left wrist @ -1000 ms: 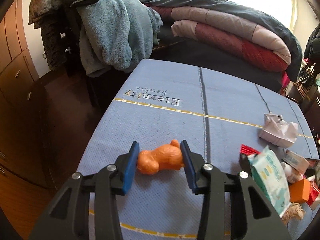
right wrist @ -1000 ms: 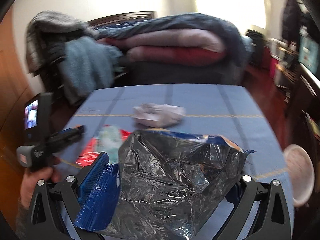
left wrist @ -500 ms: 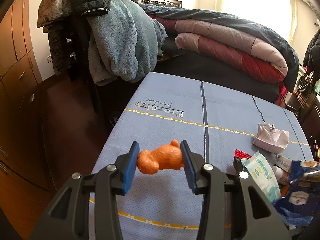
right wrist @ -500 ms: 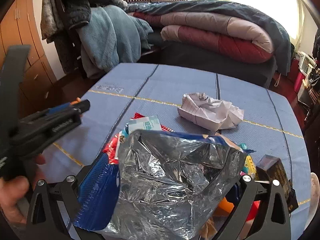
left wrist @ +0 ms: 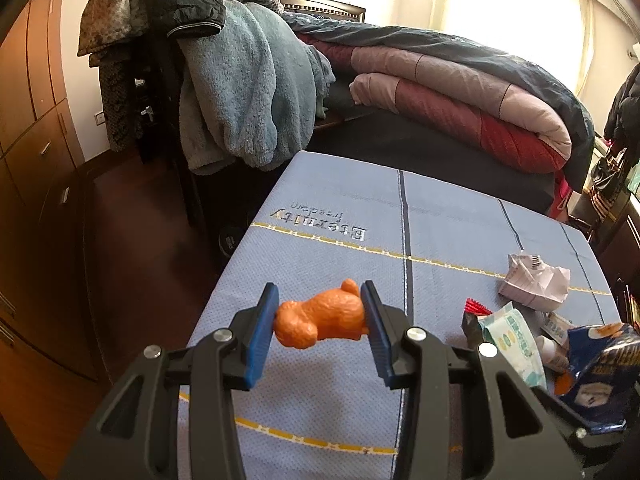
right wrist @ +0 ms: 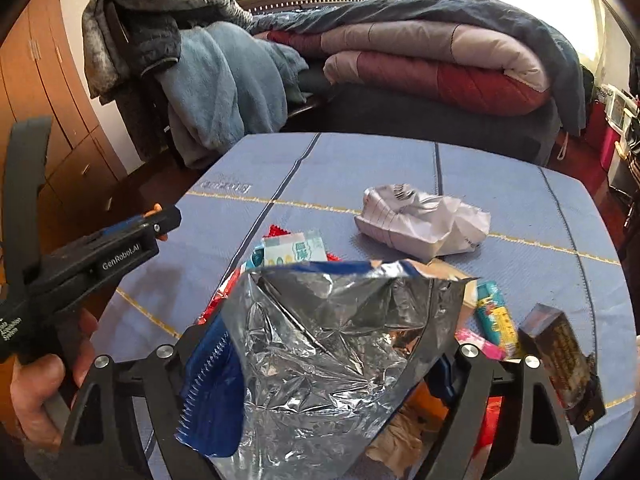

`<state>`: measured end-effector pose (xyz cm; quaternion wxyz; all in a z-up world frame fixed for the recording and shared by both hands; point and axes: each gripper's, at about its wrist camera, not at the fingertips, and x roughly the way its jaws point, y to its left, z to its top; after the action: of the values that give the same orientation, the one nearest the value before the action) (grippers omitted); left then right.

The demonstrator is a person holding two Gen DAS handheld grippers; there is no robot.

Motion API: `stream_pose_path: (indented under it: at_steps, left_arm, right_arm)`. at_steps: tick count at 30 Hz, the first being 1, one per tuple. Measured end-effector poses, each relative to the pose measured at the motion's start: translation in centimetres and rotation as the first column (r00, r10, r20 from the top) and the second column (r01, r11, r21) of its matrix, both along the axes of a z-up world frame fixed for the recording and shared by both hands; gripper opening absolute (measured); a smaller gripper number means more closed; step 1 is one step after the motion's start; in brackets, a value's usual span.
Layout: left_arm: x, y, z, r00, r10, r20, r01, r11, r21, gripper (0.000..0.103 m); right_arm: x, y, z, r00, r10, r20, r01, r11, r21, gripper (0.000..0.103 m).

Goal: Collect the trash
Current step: 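Grasp the blue chip bag with the right gripper while the left gripper holds the orange toy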

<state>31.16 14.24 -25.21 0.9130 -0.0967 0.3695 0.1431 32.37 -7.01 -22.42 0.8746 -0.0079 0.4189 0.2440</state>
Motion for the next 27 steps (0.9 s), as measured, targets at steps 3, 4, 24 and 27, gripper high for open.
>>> stream_pose_path:
  at_steps: [3, 4, 24, 27]
  left_arm:
    - [-0.3, -0.2, 0.3, 1.000, -0.004, 0.004, 0.004, 1.000, 0.002, 0.043]
    - [-0.5, -0.4, 0.4, 1.000, -0.005, 0.006, 0.005, 1.000, 0.004, 0.043]
    - [-2.6, -1.6, 2.0, 1.000, -0.011, 0.026, 0.011, 1.000, 0.011, 0.043]
    - [-3.1, -1.4, 2.6, 0.999, -0.006, 0.034, 0.005, 1.000, 0.020, 0.043]
  right_arm:
    - [-0.7, -0.8, 0.6, 1.000, 0.006, 0.006, -0.006, 1.000, 0.022, 0.089]
    - [-1.1, -1.1, 0.9, 1.000, 0.015, 0.012, -0.016, 0.999, 0.037, 0.092]
    - [-8.0, -5.6, 0.6, 0.997, 0.046, 0.068, -0.047, 0.999, 0.002, 0.099]
    - [-8.7, -6.2, -0.5, 0.998, 0.039, 0.050, -0.038, 0.999, -0.038, 0.099]
